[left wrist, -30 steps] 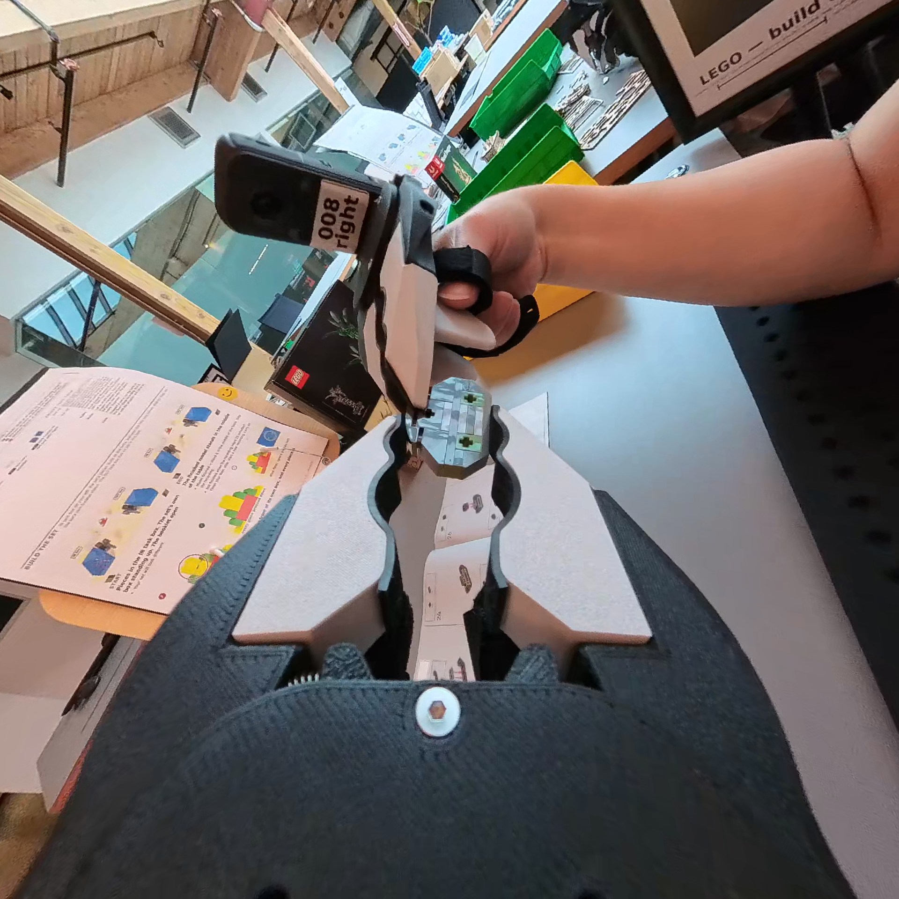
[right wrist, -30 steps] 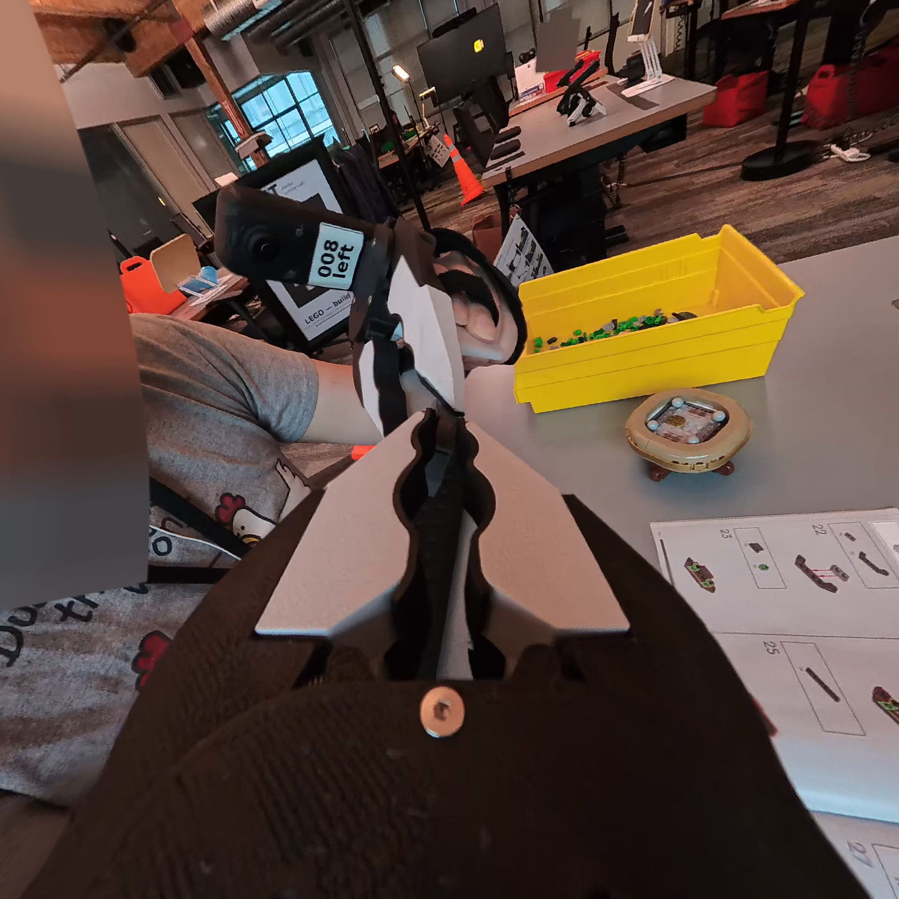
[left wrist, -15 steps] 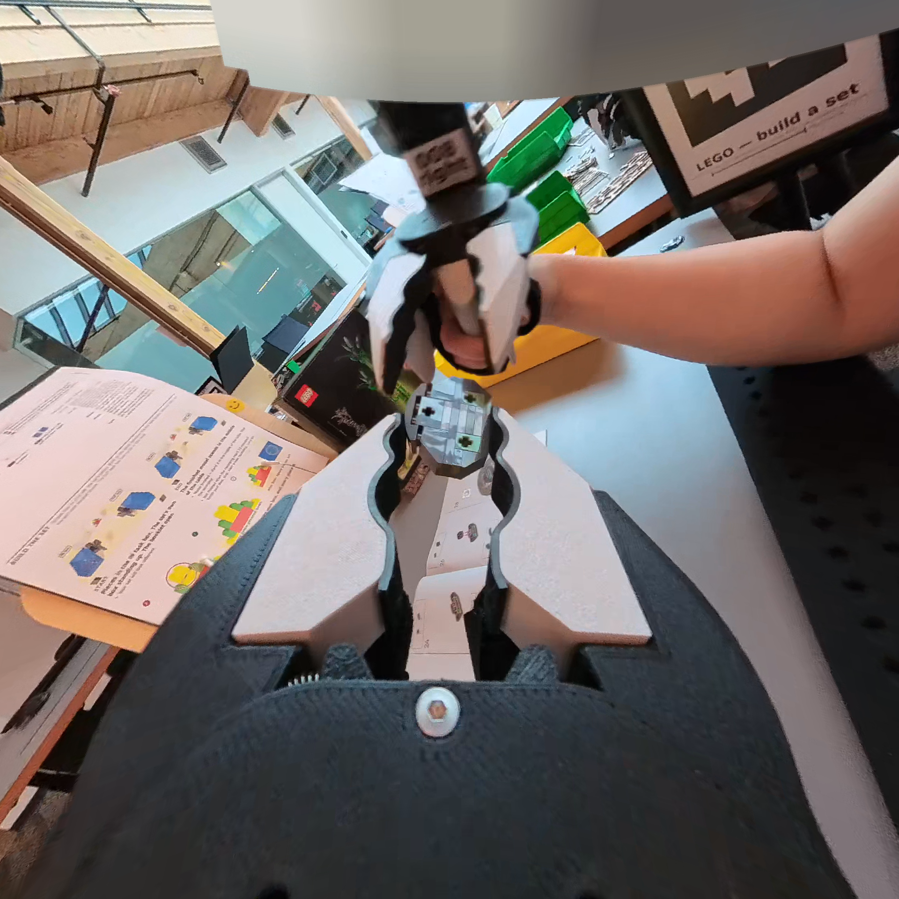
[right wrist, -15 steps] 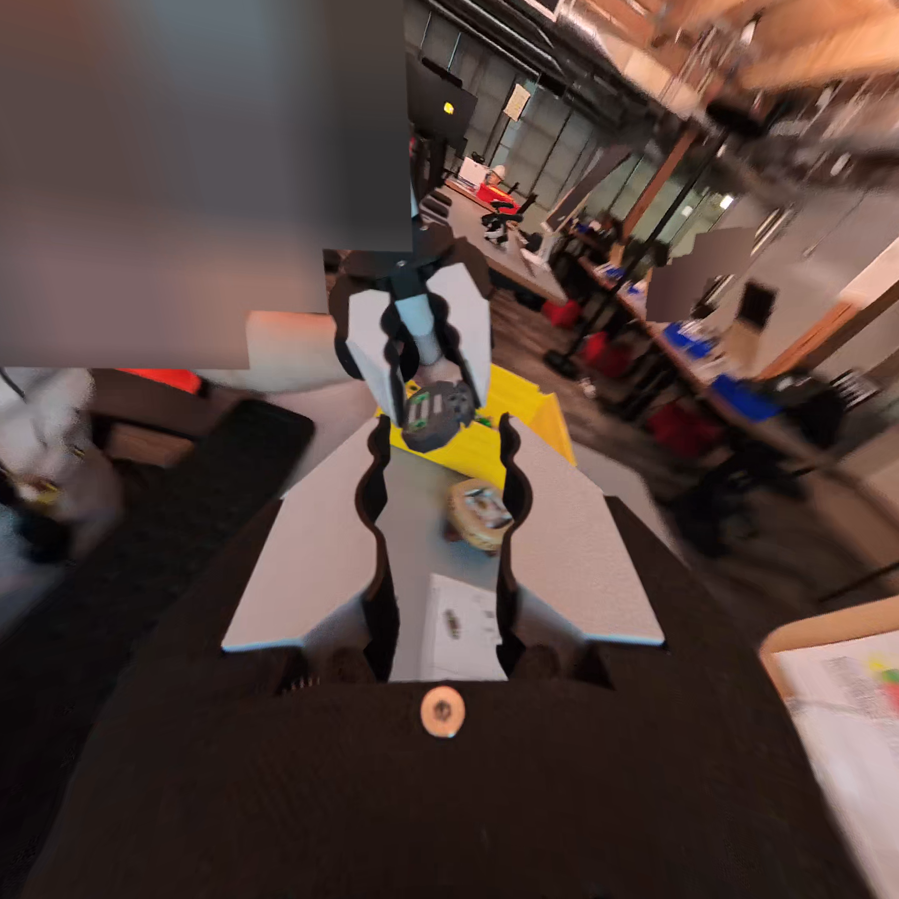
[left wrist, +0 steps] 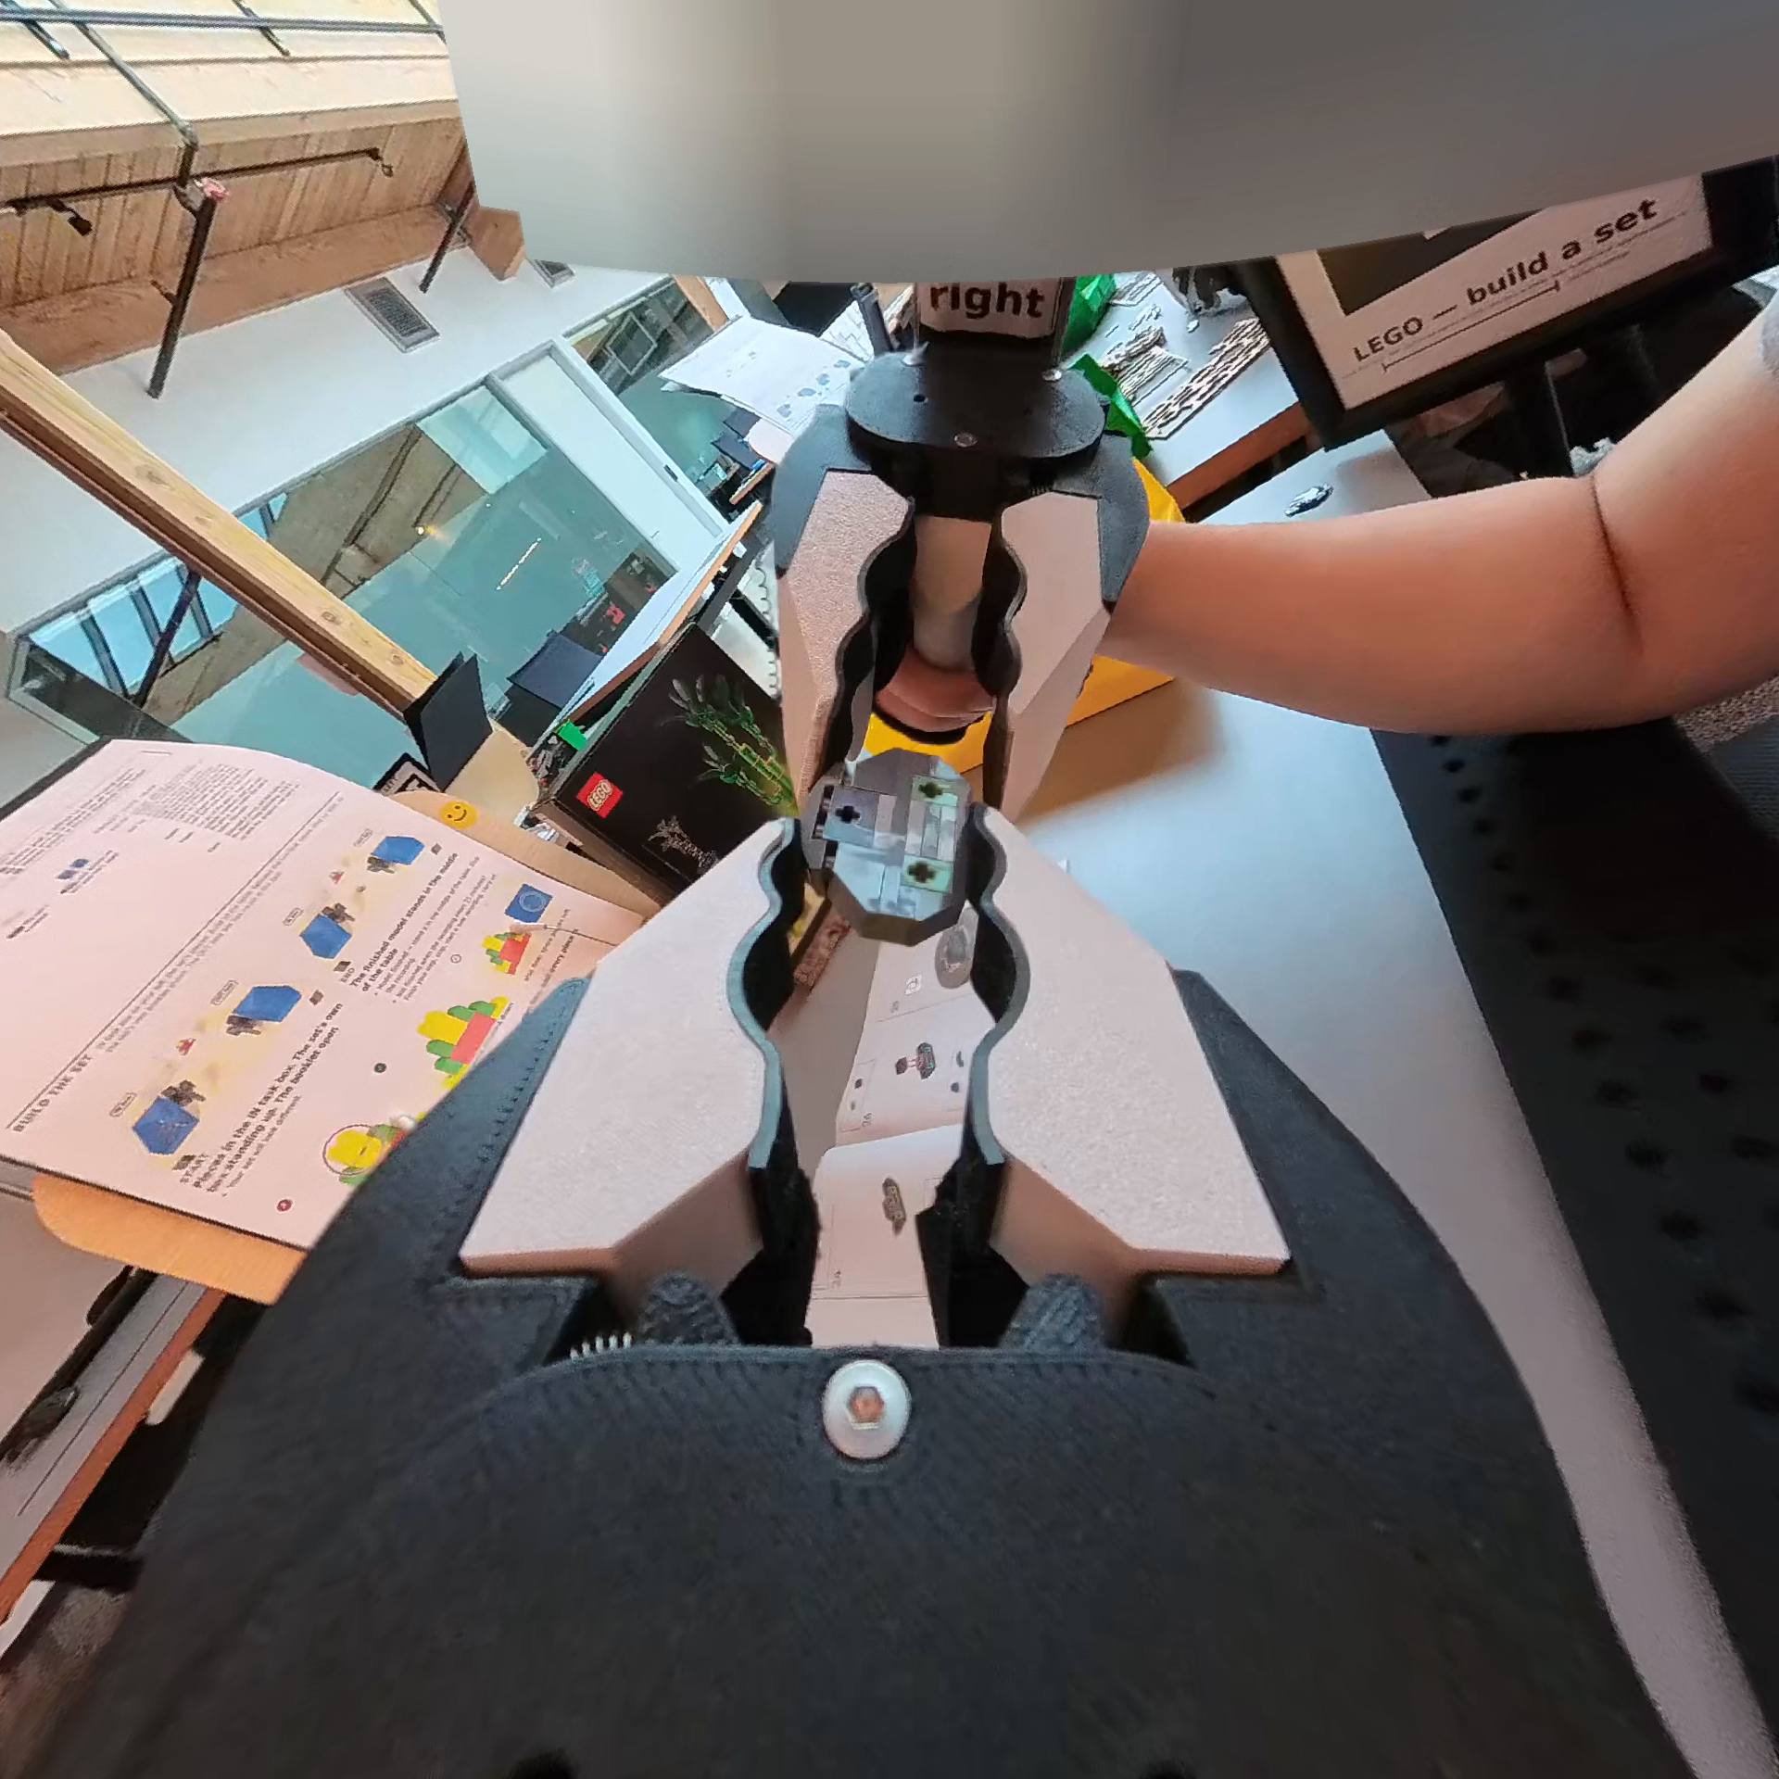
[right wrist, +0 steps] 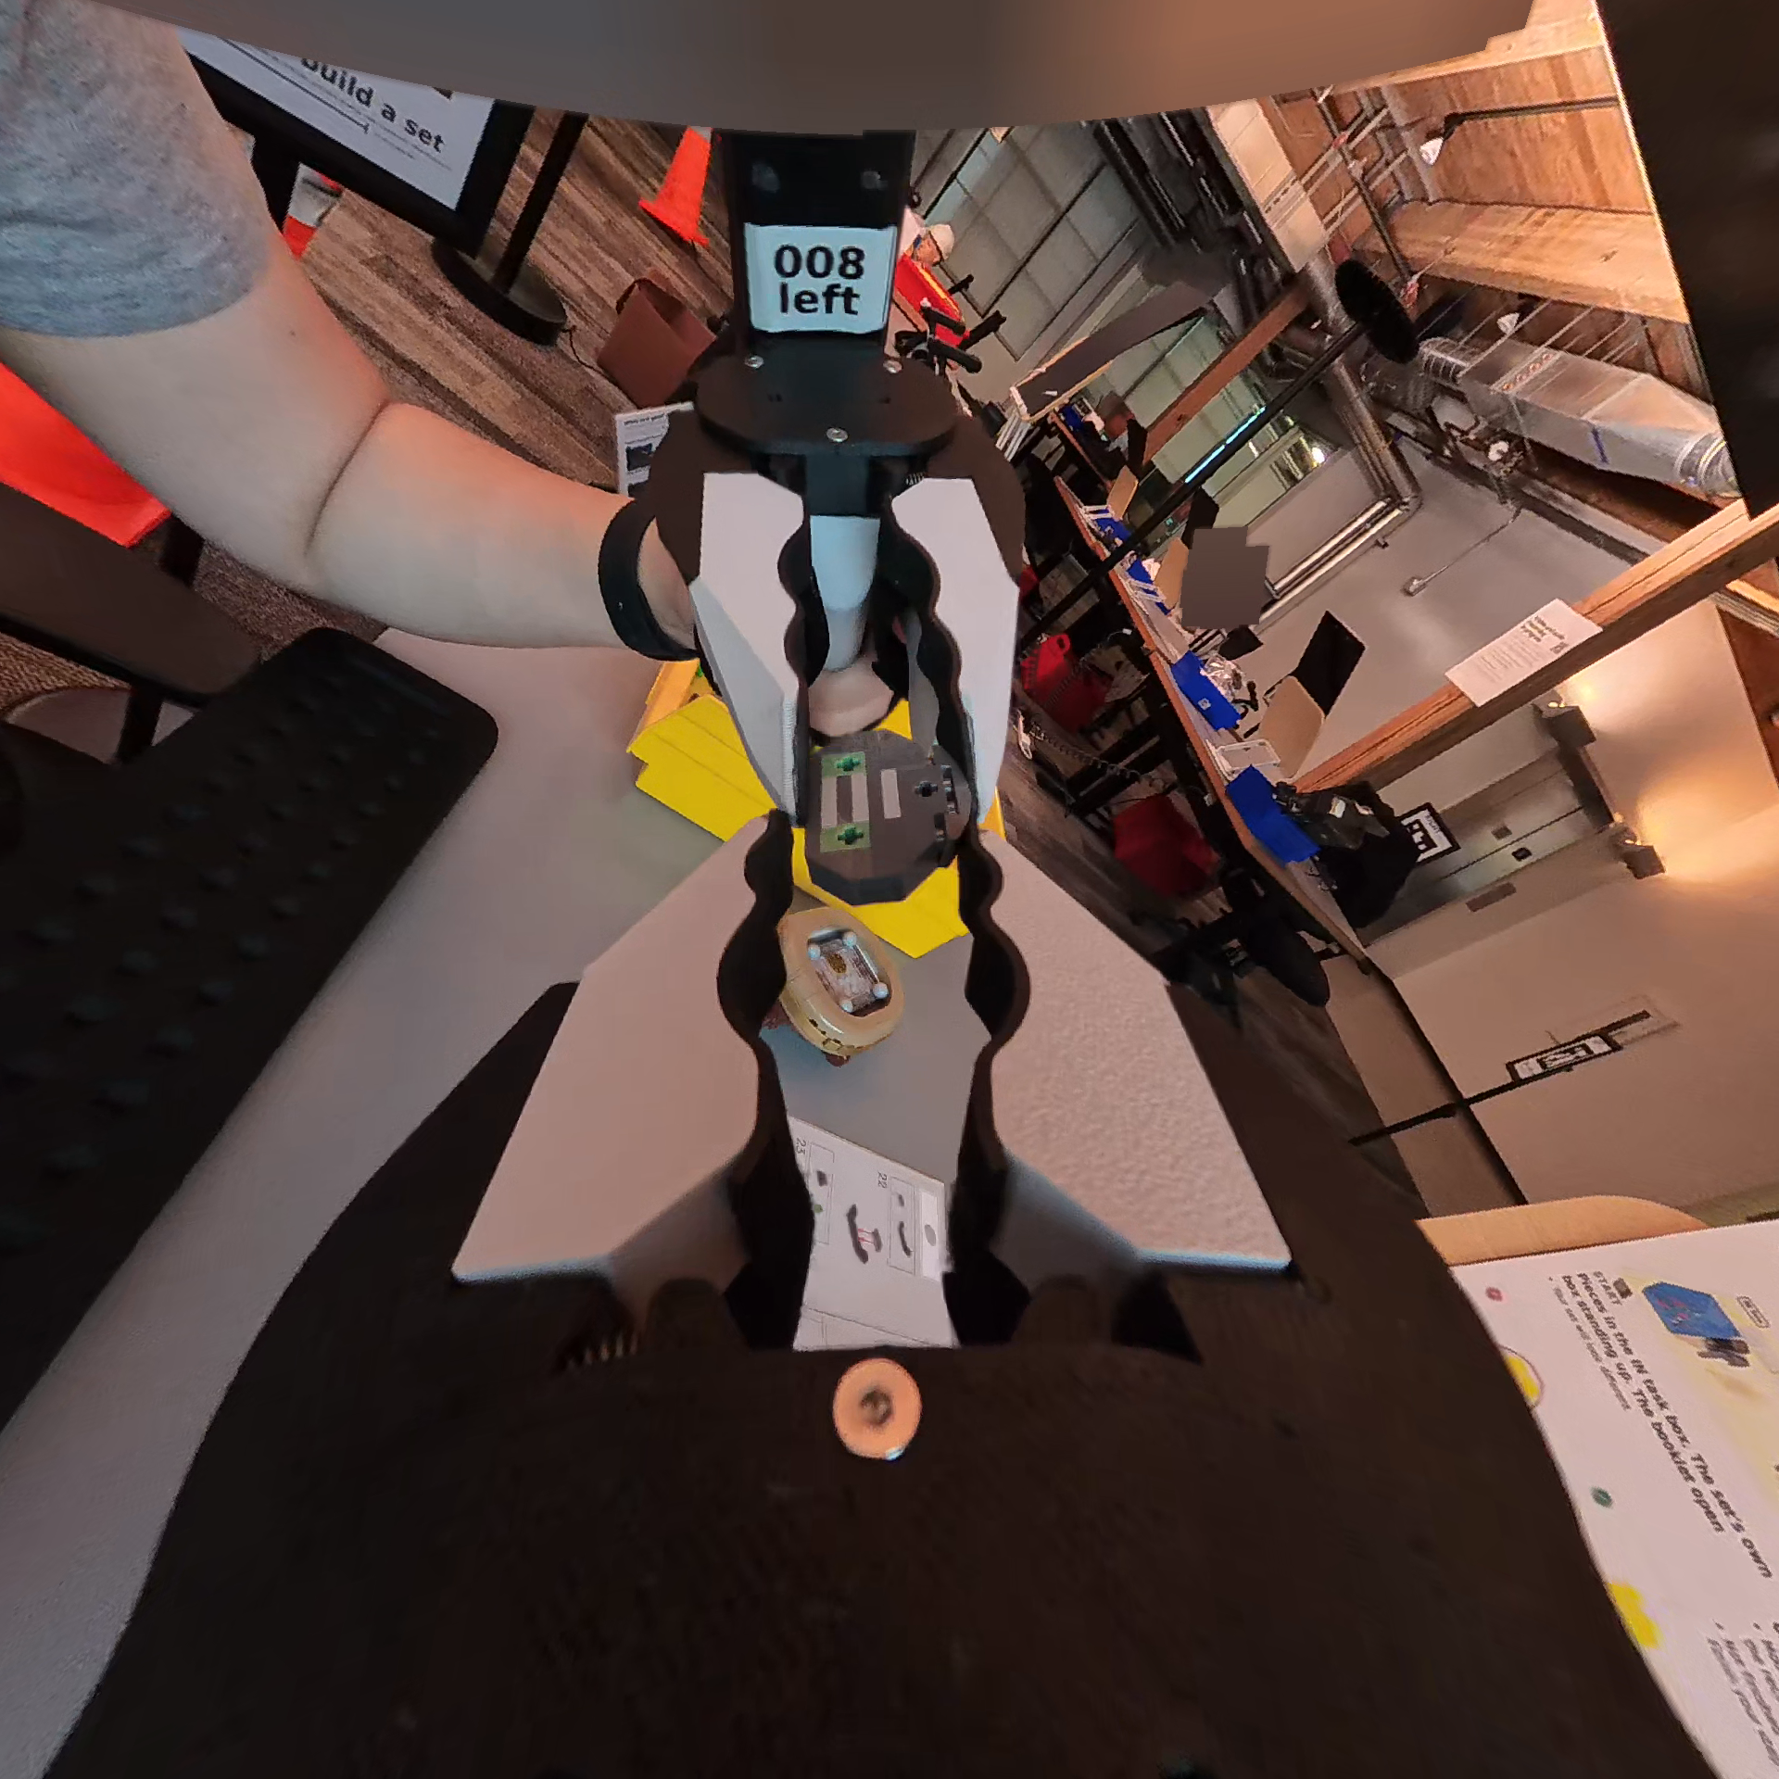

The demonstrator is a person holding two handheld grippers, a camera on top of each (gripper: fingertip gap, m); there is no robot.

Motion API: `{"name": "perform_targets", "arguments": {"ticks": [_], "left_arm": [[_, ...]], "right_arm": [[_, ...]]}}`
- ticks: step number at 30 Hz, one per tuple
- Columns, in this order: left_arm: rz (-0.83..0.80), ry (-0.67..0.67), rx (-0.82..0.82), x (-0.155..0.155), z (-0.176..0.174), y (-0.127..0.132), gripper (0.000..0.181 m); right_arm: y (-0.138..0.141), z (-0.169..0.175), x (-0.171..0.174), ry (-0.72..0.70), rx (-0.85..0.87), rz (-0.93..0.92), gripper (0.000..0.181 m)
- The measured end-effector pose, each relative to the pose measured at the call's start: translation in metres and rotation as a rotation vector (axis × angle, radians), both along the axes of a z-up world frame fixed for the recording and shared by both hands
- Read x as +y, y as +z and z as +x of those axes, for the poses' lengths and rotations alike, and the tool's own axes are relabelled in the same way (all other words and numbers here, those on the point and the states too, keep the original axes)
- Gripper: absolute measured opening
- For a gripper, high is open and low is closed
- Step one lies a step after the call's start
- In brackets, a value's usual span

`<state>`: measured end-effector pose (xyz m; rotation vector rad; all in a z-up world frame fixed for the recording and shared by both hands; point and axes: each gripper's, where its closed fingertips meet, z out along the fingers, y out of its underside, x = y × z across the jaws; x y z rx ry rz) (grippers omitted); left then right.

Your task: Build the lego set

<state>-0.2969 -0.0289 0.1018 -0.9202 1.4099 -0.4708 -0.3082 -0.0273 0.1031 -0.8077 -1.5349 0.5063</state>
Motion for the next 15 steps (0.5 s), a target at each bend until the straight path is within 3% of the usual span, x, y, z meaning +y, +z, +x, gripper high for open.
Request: {"name": "perform_targets", "arguments": {"ticks": [9,15], "left_arm": [[-0.013,-0.005,0.009,0.000,0.002,-0.002,0.031],[0.131,0.069,0.072,0.005,0.003,-0.003,0.031]], "right_arm": [[-0.001,0.002,0.001,-0.002,-0.014,0.004,0.034],[0.026,0.016,0.006,0.204,0.155,-0.580,0.037]]}}
